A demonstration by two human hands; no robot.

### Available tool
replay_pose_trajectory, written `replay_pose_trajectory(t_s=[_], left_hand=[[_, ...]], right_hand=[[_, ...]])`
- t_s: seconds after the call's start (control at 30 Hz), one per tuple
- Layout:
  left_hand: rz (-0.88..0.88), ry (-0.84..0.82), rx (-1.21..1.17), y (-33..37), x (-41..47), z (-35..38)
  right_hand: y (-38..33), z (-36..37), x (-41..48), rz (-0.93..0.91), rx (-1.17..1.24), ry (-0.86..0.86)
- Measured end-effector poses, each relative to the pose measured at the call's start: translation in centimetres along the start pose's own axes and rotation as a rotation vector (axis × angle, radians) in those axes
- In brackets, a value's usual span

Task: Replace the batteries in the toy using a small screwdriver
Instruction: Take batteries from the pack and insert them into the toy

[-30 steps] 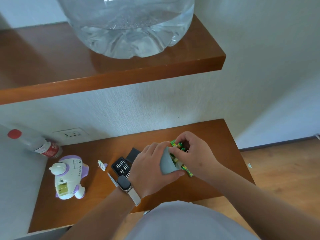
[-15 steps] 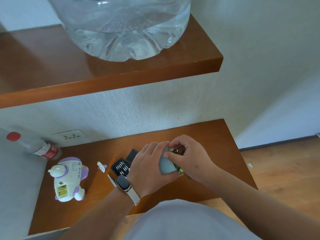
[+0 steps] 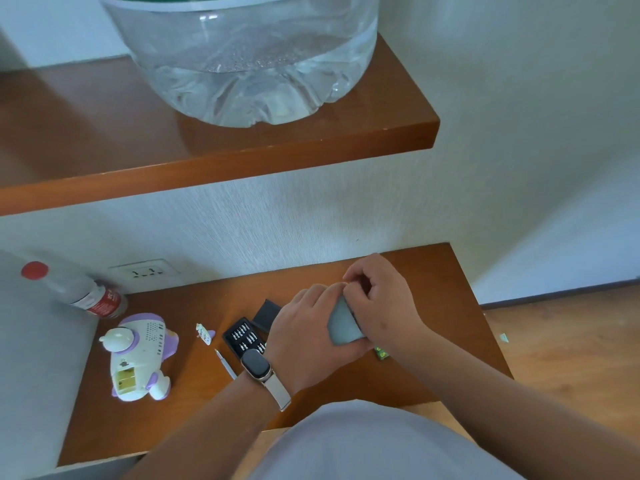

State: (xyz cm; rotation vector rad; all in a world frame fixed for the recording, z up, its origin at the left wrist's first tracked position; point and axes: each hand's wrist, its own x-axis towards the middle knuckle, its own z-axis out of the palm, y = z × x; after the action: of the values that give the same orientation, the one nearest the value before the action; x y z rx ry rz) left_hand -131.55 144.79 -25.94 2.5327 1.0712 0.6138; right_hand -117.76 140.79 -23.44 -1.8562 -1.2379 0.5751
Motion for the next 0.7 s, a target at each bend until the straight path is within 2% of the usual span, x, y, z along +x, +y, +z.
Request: replay_pose_trajectory(t_s=[0.1, 0.27, 0.37, 0.53, 0.63, 0.7], left_hand=[[0.022, 0.016, 0.007, 0.3, 0.0, 0.0], [-0.006, 0.011, -0.01, 0.2, -0.3, 0.4], [-0.02, -0.006, 0.008, 0.1, -0.3, 0.4], [-0.076, -0.058, -0.007, -0.2, -0.2, -0.3], [-0.131, -0.067, -0.041, 0.1, 0.0, -0.9], [-0.141, -0.046, -0.044, 0.0, 0.1, -1.1]], right_hand=[[0.2, 0.2, -0.3, -0.067, -0.025, -0.037], [0.4, -0.1, -0.5, -0.03, -0.017, -0.12], [0.8, -0.4, -0.7, -0.023, 0.01, -0.086], [1.6, -1.5, -0.6, 0.183, 0.213, -0.041], [2.0, -2.1, -0.7, 0.331, 0.347, -0.12], [2.3, -2.2, -0.8, 0.367, 0.392, -0.206]])
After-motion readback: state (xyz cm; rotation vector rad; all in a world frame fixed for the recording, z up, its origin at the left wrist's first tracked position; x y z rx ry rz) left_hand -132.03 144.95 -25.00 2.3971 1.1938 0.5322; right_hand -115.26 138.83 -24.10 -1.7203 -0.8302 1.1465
